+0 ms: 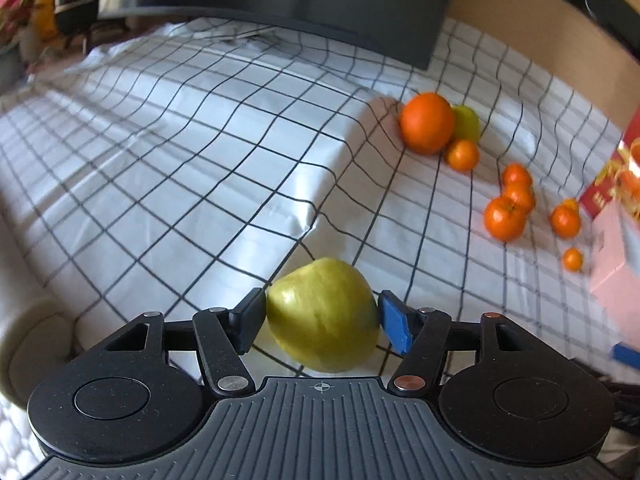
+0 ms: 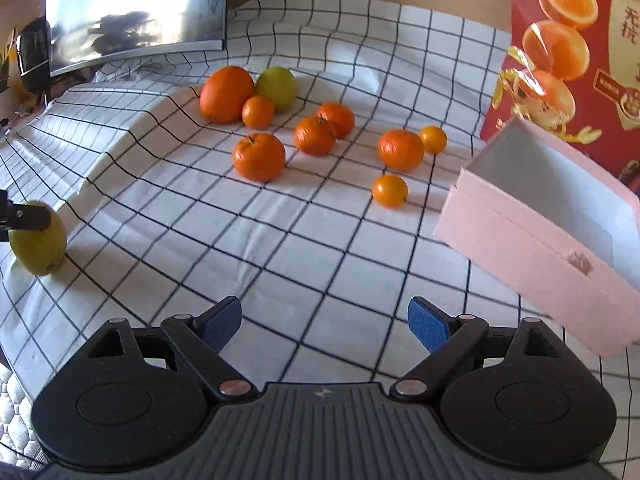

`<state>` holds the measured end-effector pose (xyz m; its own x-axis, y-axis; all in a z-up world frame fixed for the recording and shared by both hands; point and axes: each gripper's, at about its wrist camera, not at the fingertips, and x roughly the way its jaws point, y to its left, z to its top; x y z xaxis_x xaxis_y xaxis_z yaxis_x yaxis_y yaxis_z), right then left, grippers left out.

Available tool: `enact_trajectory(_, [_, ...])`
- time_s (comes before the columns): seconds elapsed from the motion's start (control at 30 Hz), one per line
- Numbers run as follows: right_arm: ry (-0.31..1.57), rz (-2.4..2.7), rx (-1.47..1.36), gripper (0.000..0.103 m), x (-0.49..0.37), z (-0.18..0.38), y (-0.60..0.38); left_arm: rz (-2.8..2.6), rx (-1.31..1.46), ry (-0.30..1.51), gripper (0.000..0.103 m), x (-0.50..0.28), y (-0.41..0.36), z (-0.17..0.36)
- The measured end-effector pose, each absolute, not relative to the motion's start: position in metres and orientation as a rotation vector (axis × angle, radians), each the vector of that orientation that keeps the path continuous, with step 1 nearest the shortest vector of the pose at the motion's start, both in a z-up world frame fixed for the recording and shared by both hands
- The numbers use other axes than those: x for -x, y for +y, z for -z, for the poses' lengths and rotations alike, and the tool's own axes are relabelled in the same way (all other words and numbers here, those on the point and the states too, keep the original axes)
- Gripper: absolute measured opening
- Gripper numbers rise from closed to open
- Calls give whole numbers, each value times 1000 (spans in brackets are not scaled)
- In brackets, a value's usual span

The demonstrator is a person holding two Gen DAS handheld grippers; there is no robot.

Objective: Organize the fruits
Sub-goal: 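Grasp the large yellow-green pear with the left gripper, then grasp an orange tangerine with the right gripper while the left gripper holds the pear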

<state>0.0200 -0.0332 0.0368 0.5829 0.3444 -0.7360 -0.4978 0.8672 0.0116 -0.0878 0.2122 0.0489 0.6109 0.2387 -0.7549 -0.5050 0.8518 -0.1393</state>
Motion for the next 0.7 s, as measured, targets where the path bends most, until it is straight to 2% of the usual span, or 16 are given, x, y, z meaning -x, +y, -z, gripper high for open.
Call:
enact_trajectory(0.33, [830,-388,195,91,-21,-31,-58,-366,194,797,67,66,203,-46])
enact_trajectory(0.7, [778,-289,222,91,-21,-46,-56,67,5,824,67,13,152,-42])
